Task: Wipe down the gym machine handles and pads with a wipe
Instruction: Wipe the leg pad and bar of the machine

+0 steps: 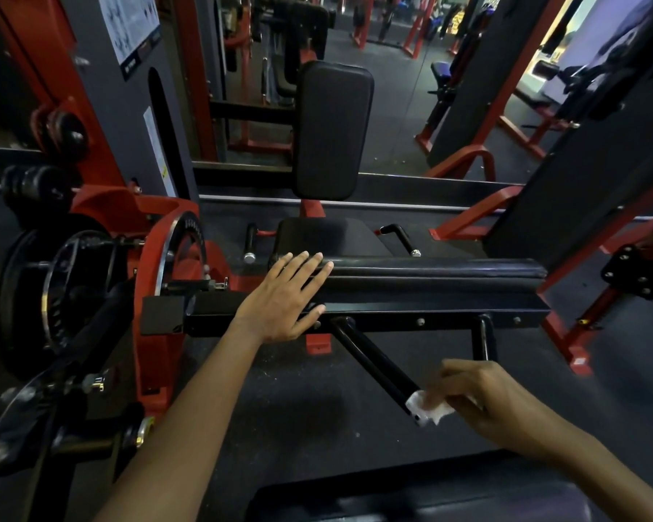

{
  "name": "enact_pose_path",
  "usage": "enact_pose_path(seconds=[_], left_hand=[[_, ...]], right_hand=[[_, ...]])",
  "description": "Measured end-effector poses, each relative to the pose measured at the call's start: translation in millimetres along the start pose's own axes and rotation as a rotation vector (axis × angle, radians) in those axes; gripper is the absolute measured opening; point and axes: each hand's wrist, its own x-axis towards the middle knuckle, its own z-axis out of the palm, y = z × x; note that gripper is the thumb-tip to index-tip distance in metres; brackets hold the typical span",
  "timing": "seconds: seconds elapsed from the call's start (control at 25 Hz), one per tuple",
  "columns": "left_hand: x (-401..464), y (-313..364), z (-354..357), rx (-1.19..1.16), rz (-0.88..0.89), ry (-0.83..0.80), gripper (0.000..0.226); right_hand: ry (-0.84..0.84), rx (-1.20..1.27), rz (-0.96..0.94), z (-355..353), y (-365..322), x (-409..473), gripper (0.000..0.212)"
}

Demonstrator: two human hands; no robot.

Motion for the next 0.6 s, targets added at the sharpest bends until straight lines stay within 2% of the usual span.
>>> enact_pose_path(seconds=[0.08, 0.16, 0.2, 0.32, 0.44, 0.6], left_hand=[[1, 0, 0, 0.007, -0.002, 0.006, 0.068], [0, 0, 0, 0.011, -0.001, 0.010, 0.068], [0, 1, 0, 0.014, -0.001, 0.009, 0.068], [0, 1, -1, 0.022, -0.006, 0.004, 0.068], [1, 0, 0, 0.029, -0.003, 0.004, 0.068], [1, 1, 0, 0.020, -0.004, -0.003, 0.068]], right_hand=[[0.149, 0.124, 0.091, -1, 6, 11, 0.034], [0.320, 0.321, 0.274, 6, 10, 36, 0.030], [0.335, 0.410, 0.346, 13, 10, 52, 0.025], [0.264, 0.483, 0.397, 43, 4, 96, 0.017], [0.267, 0.486, 0.409, 58, 3, 113, 0.025], [0.165, 0.747, 0.403, 51, 16, 95, 0.015]])
